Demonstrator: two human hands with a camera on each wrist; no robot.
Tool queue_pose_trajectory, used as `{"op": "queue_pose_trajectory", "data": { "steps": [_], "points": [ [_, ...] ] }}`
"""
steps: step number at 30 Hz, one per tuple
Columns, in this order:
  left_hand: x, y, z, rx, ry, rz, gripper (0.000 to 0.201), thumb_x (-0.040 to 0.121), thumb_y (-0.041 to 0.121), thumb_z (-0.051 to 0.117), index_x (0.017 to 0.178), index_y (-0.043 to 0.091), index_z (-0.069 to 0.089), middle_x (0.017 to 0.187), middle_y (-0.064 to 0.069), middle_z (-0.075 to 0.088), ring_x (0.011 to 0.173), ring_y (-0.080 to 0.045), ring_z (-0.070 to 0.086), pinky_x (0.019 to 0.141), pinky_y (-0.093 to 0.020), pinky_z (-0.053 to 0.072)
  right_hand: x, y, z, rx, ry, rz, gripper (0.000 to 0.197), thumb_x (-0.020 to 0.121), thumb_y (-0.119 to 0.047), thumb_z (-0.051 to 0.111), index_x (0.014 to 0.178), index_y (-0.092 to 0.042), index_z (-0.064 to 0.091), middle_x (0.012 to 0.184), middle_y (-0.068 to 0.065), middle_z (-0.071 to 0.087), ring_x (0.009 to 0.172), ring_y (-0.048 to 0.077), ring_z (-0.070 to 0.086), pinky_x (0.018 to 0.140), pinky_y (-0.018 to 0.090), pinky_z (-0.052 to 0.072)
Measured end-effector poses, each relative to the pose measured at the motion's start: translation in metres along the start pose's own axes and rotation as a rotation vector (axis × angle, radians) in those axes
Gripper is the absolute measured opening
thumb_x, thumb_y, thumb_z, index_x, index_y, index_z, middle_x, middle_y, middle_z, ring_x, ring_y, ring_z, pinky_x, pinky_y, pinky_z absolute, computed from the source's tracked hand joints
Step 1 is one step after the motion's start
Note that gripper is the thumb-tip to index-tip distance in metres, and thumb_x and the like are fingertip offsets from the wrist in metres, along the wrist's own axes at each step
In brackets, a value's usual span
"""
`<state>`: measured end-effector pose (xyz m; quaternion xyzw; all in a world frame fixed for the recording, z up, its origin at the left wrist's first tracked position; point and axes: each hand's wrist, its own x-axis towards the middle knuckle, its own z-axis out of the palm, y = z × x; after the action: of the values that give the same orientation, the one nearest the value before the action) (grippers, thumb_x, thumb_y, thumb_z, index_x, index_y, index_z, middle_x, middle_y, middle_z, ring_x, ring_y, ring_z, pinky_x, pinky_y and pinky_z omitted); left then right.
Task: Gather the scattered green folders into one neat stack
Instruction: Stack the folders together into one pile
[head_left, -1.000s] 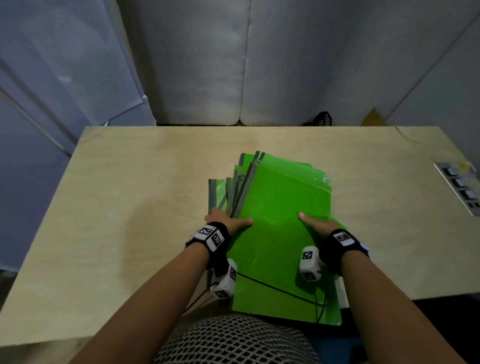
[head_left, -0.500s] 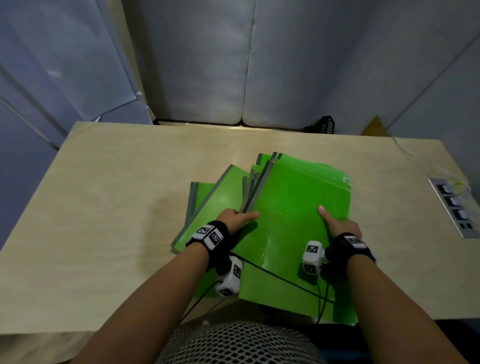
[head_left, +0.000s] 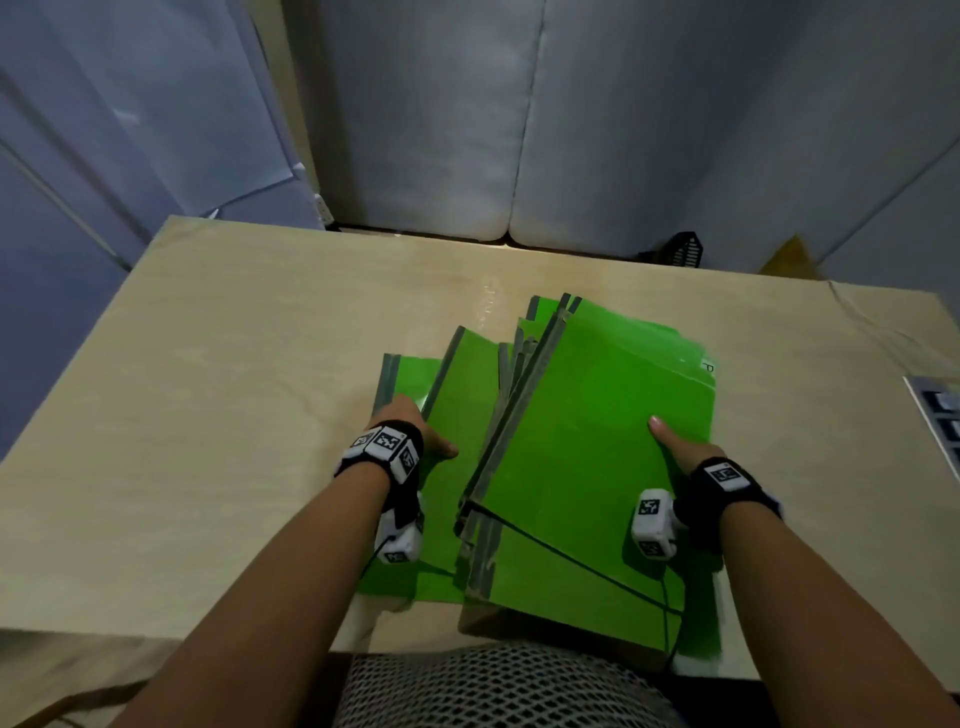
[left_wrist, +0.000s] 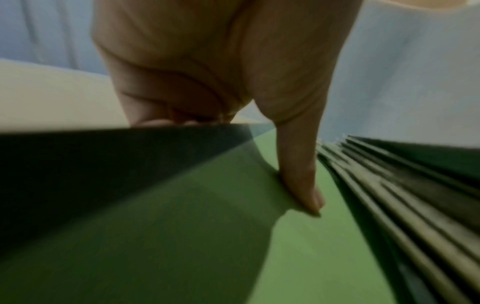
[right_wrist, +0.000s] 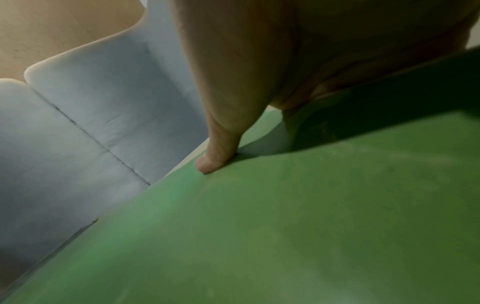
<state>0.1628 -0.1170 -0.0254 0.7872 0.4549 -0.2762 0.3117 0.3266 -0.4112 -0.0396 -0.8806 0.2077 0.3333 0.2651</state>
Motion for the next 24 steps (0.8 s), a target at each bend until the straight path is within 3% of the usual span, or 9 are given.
{"op": "queue_pose_trajectory", "data": {
  "steps": [2,4,5,7,9,16,19,22,24],
  "points": [
    [-0.007,0.0,0.007,0.021,0.002,-0.034,0.106,0.068,0.041,0.083,0.144,-0.006,0.026,0.143,-0.019,0.045,0.124,-0.035,0.052,0.096,-0.041,0.049,0.005,0.0,0.001,-0.005,0.02,0.006,0.121,0.051,-0.09,0.058,0.139,-0.006,0.048,0.138,0.022,0.051,0.113,0.043,0.055,0.1,0.052,0.044],
    [-0.015,0.0,0.014,0.082,0.056,-0.04,0.111,0.067,0.043,0.082,0.147,-0.002,0.019,0.142,-0.017,0.047,0.122,-0.034,0.055,0.091,-0.04,0.05,0.005,-0.001,0.002,-0.015,0.022,0.006,0.12,0.052,-0.089,0.058,0.138,-0.005,0.048,0.138,0.023,0.051,0.113,0.043,0.055,0.101,0.052,0.044],
    [-0.017,0.002,0.018,0.133,0.099,-0.003,0.106,0.068,0.043,0.082,0.145,0.0,0.023,0.137,-0.015,0.051,0.118,-0.033,0.057,0.088,-0.038,0.051,0.006,-0.001,0.001,-0.022,0.023,0.003,0.118,0.054,-0.088,0.058,0.137,-0.005,0.048,0.138,0.023,0.051,0.112,0.043,0.055,0.1,0.052,0.044],
    [-0.021,0.008,0.024,0.265,0.18,0.119,0.08,0.072,0.039,0.08,0.132,0.005,0.041,0.121,-0.01,0.061,0.107,-0.029,0.062,0.079,-0.035,0.051,0.005,-0.002,0.001,-0.027,0.025,0.001,0.117,0.056,-0.087,0.058,0.138,-0.005,0.047,0.138,0.023,0.051,0.112,0.043,0.055,0.1,0.052,0.044],
    [-0.024,0.012,0.028,0.366,0.246,0.209,0.056,0.076,0.03,0.077,0.121,0.008,0.05,0.11,-0.008,0.064,0.099,-0.027,0.064,0.069,-0.032,0.048,0.005,-0.001,0.002,-0.032,0.029,0.006,0.119,0.054,-0.089,0.057,0.139,-0.006,0.047,0.139,0.023,0.05,0.112,0.043,0.055,0.099,0.053,0.045],
    [-0.03,0.009,0.039,0.354,0.312,0.247,0.048,0.083,0.021,0.068,0.122,0.008,0.042,0.108,-0.009,0.064,0.097,-0.029,0.064,0.065,-0.033,0.042,0.005,0.001,0.005,-0.023,0.028,-0.005,0.113,0.056,-0.089,0.055,0.132,-0.004,0.051,0.132,0.024,0.053,0.109,0.043,0.056,0.098,0.054,0.045],
    [-0.032,0.005,0.046,0.195,0.278,0.19,0.047,0.085,0.022,0.065,0.124,0.007,0.042,0.117,-0.012,0.06,0.107,-0.031,0.06,0.074,-0.037,0.047,0.005,0.003,0.005,-0.029,0.014,0.002,0.11,0.056,-0.09,0.053,0.125,-0.004,0.054,0.121,0.024,0.057,0.102,0.042,0.058,0.096,0.055,0.046],
    [-0.03,-0.013,0.054,0.138,0.233,0.023,0.062,0.084,0.046,0.064,0.13,0.01,0.045,0.146,-0.015,0.031,0.135,-0.034,0.03,0.102,-0.047,0.037,0.002,0.003,0.005,-0.042,0.009,-0.002,0.107,0.06,-0.089,0.052,0.126,-0.005,0.054,0.119,0.024,0.056,0.101,0.042,0.058,0.096,0.055,0.046],
    [-0.027,-0.023,0.06,0.154,0.261,-0.001,0.066,0.083,0.057,0.06,0.129,0.011,0.049,0.149,-0.014,0.021,0.138,-0.034,0.022,0.105,-0.049,0.032,-0.001,0.003,0.005,-0.048,0.012,-0.005,0.105,0.063,-0.087,0.052,0.128,-0.004,0.053,0.121,0.024,0.055,0.102,0.042,0.057,0.097,0.055,0.045]
  ]
}}
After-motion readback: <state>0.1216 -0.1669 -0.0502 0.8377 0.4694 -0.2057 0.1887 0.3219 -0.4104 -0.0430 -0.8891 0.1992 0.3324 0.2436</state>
